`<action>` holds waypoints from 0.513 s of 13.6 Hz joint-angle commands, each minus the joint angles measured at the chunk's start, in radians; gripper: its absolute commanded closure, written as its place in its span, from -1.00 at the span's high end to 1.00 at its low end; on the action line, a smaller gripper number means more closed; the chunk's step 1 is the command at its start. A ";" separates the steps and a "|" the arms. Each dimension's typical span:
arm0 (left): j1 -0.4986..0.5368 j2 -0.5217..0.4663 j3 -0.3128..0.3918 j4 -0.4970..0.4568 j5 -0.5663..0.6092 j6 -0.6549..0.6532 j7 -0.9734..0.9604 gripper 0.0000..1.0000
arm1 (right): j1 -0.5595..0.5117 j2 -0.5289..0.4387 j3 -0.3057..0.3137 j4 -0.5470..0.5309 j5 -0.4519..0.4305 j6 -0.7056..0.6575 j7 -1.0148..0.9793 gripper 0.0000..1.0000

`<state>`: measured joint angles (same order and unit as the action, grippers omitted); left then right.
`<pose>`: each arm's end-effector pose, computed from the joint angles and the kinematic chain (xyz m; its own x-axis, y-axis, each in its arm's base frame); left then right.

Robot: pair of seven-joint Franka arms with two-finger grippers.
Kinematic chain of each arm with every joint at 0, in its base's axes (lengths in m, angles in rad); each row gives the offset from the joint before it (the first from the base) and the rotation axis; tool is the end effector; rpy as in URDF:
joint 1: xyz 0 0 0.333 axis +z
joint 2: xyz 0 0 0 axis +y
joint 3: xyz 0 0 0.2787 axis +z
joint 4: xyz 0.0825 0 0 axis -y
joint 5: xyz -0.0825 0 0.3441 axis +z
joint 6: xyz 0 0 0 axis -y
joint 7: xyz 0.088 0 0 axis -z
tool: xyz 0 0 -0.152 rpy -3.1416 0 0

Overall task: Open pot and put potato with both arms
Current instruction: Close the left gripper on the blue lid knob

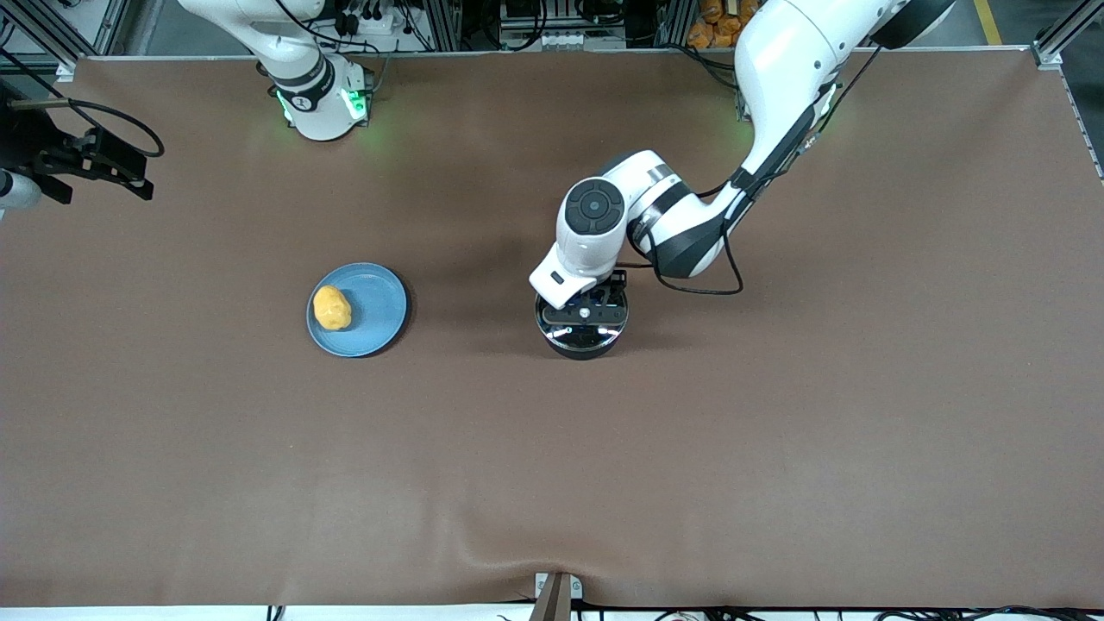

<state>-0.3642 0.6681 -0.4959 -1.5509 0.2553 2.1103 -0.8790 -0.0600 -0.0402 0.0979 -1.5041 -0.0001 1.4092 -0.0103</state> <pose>0.4573 -0.4495 0.2372 0.9965 -0.0299 -0.0778 -0.0269 -0.9989 0.0382 0.4838 0.0192 0.5769 0.9973 0.0478 -0.0549 0.0481 -0.9988 0.0035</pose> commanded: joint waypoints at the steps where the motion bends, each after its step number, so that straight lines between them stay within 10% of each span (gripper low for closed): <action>1: -0.004 0.010 0.004 0.031 0.033 -0.007 -0.021 -0.29 | -0.003 0.008 0.003 0.016 -0.006 -0.013 -0.010 1.00; 7: 0.034 -0.117 0.004 0.032 0.022 -0.114 -0.015 -0.99 | -0.004 0.008 0.003 0.016 -0.006 -0.013 -0.010 1.00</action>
<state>-0.3498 0.6392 -0.4922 -1.5144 0.2568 2.0614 -0.8790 -0.0600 -0.0402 0.0979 -1.5041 -0.0001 1.4083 -0.0103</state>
